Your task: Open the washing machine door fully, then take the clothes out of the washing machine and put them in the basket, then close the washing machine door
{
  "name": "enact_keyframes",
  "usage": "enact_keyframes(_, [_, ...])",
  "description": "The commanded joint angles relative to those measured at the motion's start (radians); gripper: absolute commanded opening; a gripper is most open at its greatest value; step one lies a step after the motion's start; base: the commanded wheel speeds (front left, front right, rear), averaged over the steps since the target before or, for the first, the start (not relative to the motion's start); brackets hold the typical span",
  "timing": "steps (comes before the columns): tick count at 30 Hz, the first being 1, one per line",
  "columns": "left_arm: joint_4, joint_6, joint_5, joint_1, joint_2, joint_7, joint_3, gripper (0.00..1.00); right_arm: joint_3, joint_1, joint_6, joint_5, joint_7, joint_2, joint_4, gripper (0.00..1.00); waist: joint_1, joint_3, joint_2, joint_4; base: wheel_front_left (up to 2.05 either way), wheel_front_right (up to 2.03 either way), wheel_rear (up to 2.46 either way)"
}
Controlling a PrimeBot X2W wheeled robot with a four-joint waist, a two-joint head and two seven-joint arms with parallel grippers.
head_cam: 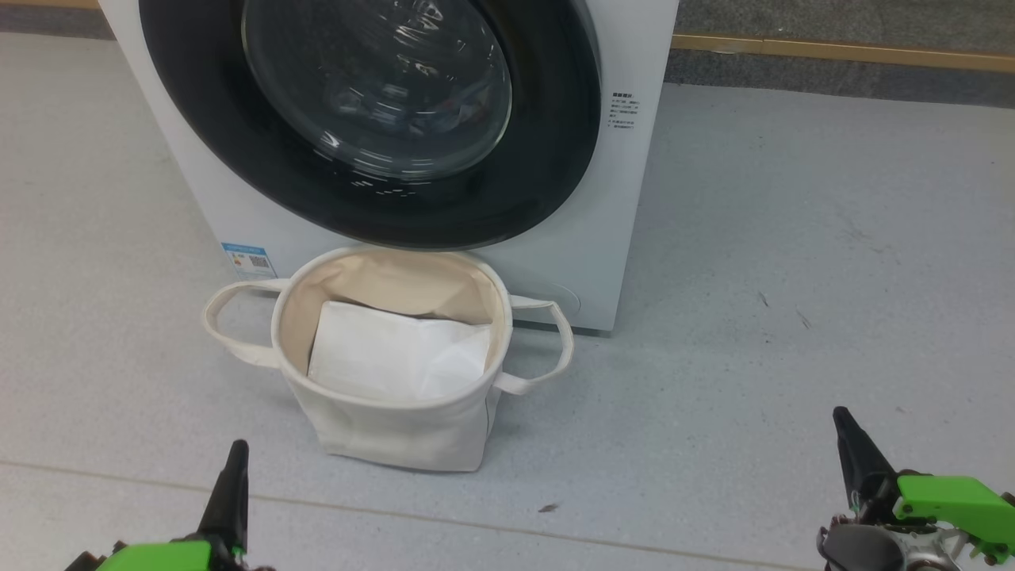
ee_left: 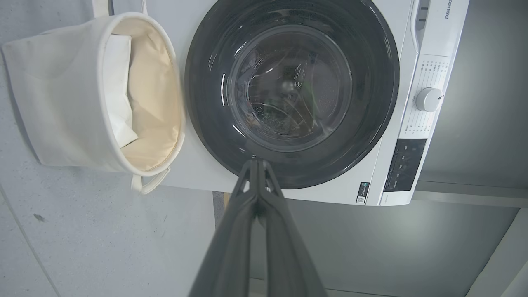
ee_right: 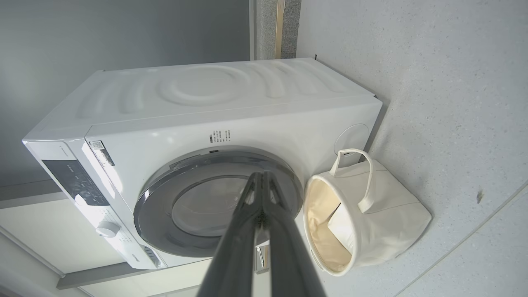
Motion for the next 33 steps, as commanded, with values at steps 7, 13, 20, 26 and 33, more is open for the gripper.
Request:
enact_keyframes(7, [-0.037,0.002,-0.004,-0.046,0.005,0.008,0.033,0.00,0.019,-0.015,0.000,0.006,0.007,-0.006,-0.040,0.00,0.0000,0.000,0.0000,0.000,0.00,0.00,0.00])
enact_keyframes(13, [-0.037,0.002,-0.004,-0.046,0.005,0.008,0.033,0.00,0.019,-0.015,0.000,0.006,0.007,-0.006,-0.040,0.00,0.0000,0.000,0.0000,0.000,0.00,0.00,0.00])
enact_keyframes(20, [-0.037,0.002,-0.004,-0.046,0.005,0.008,0.033,0.00,0.019,-0.015,0.000,0.006,0.007,-0.006,-0.040,0.00,0.0000,0.000,0.0000,0.000,0.00,0.00,0.00])
enact_keyframes(26, [-0.037,0.002,-0.004,-0.046,0.005,0.008,0.033,0.00,0.019,-0.015,0.000,0.006,0.007,-0.006,-0.040,0.00,0.0000,0.000,0.0000,0.000,0.00,0.00,0.00])
enact_keyframes(33, [-0.037,0.002,-0.004,-0.046,0.005,0.008,0.033,0.00,0.019,-0.015,0.000,0.006,0.007,-0.006,-0.040,0.00,0.0000,0.000,0.0000,0.000,0.00,0.00,0.00])
